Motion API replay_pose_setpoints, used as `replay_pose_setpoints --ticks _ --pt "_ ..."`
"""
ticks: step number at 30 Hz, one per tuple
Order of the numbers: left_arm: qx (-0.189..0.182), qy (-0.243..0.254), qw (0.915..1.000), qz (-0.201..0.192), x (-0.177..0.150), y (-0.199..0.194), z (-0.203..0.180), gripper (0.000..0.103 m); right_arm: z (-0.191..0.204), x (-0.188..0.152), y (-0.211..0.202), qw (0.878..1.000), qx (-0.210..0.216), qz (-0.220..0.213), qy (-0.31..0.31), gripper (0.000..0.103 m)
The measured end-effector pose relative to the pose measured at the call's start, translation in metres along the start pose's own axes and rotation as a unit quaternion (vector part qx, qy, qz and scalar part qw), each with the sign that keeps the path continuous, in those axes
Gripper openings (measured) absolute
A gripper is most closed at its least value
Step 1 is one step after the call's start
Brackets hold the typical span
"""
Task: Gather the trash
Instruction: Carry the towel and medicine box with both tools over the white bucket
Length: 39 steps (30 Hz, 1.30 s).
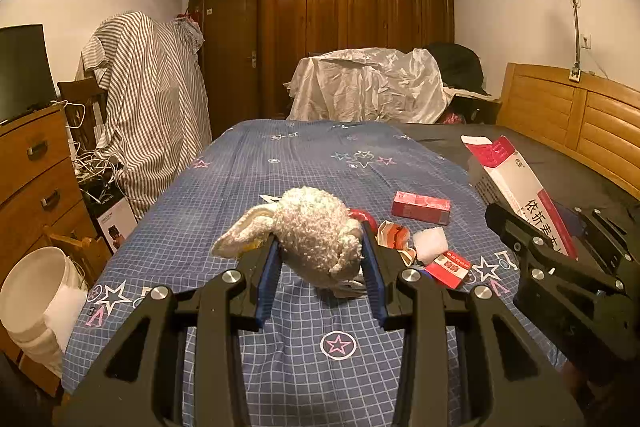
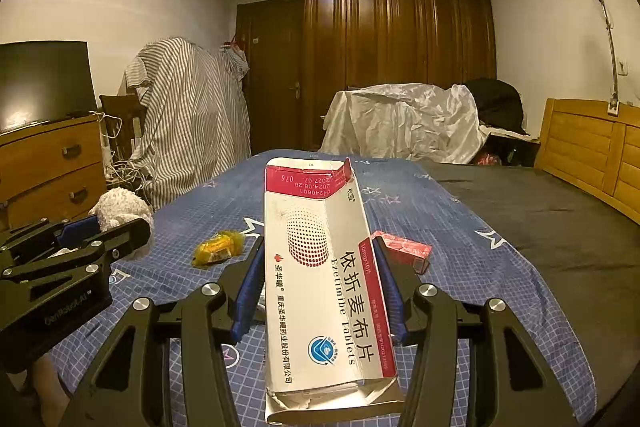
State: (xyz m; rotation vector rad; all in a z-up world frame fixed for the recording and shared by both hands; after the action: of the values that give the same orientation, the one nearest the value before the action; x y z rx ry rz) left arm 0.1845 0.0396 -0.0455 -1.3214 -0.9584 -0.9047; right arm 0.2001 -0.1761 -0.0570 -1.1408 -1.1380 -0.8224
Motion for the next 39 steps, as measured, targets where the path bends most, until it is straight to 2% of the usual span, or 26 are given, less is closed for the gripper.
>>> replay_pose_setpoints --ticks 17,23,27,30,39 --pt "-0.003 0.002 1.0 0.007 -0.002 0.003 -0.002 0.036 0.002 0.003 -0.003 1.0 0.0 0.002 0.001 0.053" --pt "0.017 -0.008 0.9998 0.004 0.001 -0.003 0.02 0.036 0.024 0.014 0.001 0.999 0.031 0.003 -0.007 0.053" --pt "0.048 -0.022 0.9986 0.005 0.005 -0.01 0.058 0.036 0.063 0.031 0.013 0.997 0.075 0.008 -0.014 0.053" --pt "0.076 -0.037 0.9964 0.008 0.01 -0.016 0.095 0.036 0.107 0.046 0.021 0.993 0.113 0.013 -0.026 0.053" --pt "0.167 -0.086 0.9821 0.016 0.017 -0.049 0.222 0.036 0.265 0.09 0.028 0.969 0.238 0.026 -0.061 0.053"
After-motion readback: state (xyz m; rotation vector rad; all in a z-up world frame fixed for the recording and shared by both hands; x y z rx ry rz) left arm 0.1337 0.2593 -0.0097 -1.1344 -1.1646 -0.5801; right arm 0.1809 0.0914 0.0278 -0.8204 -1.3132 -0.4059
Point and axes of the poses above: each gripper's, at about its wrist camera, not at the fingertips, and y roughly the way its jaws point, z to its left, x to its top, the point moved 10 cm from there along y, roughly the way its jaws point, and after that the axes turned 3 degrees about -z, right-handed, at the moved point
